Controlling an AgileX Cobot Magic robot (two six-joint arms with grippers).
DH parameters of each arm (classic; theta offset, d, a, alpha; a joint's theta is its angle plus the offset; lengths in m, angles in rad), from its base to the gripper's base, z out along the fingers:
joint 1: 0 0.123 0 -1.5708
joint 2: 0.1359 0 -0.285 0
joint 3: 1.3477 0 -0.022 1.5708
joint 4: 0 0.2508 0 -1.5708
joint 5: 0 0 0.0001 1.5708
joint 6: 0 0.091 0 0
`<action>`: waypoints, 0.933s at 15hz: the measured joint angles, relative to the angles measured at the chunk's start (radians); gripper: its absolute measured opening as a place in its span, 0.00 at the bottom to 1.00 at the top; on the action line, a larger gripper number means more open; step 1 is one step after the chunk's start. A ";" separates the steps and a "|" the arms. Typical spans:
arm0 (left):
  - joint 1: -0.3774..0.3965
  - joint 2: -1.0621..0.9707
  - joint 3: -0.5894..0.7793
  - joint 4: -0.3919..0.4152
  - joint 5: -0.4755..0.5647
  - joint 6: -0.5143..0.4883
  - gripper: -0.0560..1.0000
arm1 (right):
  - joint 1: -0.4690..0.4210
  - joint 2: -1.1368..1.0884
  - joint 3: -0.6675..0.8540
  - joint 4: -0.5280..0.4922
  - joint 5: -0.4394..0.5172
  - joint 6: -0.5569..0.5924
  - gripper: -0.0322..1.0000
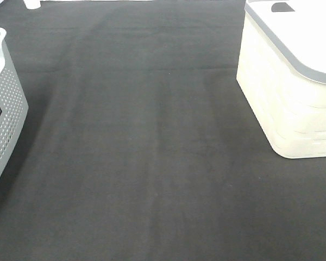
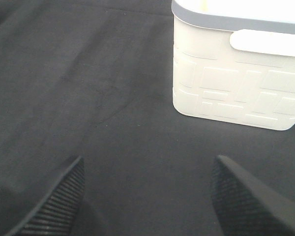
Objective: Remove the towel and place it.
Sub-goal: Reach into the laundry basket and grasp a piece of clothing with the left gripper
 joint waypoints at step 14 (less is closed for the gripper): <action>0.000 0.000 0.000 0.000 0.000 0.000 0.77 | 0.000 0.000 0.000 0.000 0.000 0.000 0.72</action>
